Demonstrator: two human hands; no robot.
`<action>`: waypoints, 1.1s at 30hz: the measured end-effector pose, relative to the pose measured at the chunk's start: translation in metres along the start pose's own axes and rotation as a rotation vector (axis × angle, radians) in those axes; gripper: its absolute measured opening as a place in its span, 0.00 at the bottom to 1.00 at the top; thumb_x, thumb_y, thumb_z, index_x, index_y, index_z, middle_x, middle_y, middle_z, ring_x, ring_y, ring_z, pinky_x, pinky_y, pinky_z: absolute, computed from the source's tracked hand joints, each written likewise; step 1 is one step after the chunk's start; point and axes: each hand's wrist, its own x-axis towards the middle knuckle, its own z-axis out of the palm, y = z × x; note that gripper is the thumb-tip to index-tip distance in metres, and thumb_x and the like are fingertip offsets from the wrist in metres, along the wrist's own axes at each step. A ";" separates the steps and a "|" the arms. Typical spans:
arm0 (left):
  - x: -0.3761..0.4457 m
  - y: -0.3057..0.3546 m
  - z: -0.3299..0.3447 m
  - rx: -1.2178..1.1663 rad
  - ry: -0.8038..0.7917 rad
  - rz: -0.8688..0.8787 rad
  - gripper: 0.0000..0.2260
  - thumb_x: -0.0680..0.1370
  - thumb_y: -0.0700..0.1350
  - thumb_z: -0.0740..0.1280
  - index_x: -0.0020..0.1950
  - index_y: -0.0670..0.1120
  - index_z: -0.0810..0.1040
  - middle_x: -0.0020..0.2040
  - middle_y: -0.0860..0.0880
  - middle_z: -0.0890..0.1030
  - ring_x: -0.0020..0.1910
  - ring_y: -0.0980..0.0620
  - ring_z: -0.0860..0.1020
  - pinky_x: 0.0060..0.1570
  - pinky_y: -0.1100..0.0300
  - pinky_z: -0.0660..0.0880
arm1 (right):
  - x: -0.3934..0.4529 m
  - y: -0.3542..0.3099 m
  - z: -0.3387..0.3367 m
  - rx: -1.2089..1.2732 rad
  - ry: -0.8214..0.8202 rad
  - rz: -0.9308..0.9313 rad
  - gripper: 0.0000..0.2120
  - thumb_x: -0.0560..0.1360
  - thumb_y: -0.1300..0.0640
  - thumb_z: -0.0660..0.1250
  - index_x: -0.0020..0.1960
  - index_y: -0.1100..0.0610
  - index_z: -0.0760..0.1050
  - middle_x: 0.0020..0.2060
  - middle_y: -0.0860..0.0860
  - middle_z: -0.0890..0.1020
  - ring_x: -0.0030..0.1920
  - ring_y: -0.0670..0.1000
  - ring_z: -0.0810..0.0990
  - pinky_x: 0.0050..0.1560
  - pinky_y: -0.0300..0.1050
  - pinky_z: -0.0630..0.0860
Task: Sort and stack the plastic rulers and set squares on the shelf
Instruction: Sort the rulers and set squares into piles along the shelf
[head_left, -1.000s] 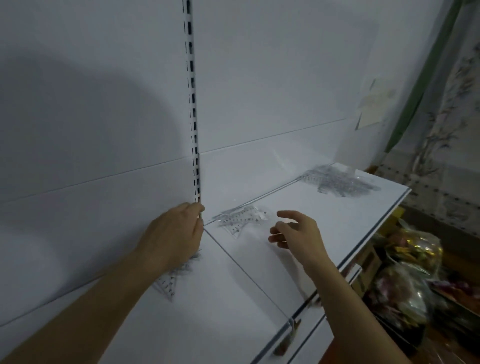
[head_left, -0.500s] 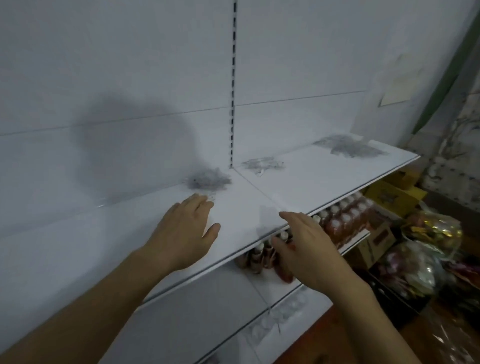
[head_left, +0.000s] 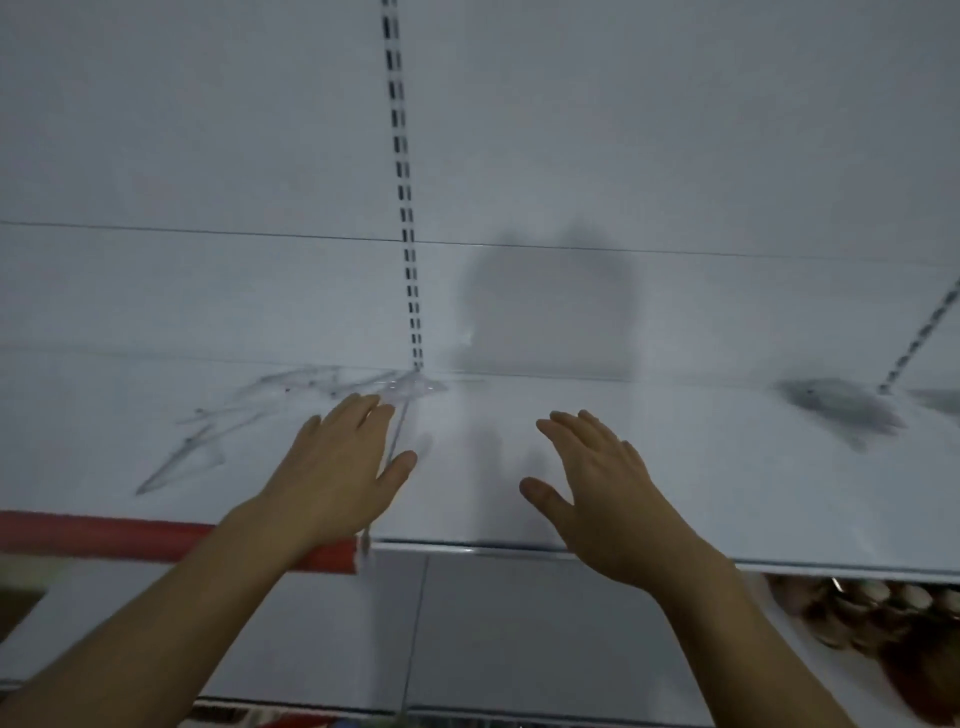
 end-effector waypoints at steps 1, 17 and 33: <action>-0.003 -0.023 -0.002 0.000 0.005 -0.022 0.31 0.82 0.61 0.52 0.80 0.46 0.55 0.81 0.47 0.55 0.80 0.50 0.52 0.77 0.46 0.54 | 0.016 -0.019 0.010 -0.010 -0.011 -0.031 0.32 0.83 0.40 0.54 0.81 0.49 0.49 0.81 0.45 0.49 0.81 0.48 0.42 0.80 0.59 0.47; 0.039 -0.252 -0.009 -0.079 -0.086 -0.042 0.32 0.80 0.66 0.52 0.80 0.50 0.55 0.80 0.49 0.56 0.78 0.50 0.56 0.76 0.47 0.57 | 0.168 -0.191 0.104 0.051 0.038 -0.077 0.24 0.81 0.48 0.63 0.75 0.47 0.65 0.74 0.46 0.67 0.74 0.51 0.66 0.73 0.53 0.66; 0.142 -0.230 0.032 -0.188 0.017 0.041 0.17 0.80 0.58 0.62 0.61 0.48 0.77 0.61 0.47 0.72 0.63 0.44 0.69 0.60 0.45 0.69 | 0.227 -0.139 0.112 -0.084 0.082 0.352 0.25 0.78 0.42 0.60 0.72 0.51 0.69 0.66 0.54 0.74 0.67 0.59 0.70 0.67 0.61 0.65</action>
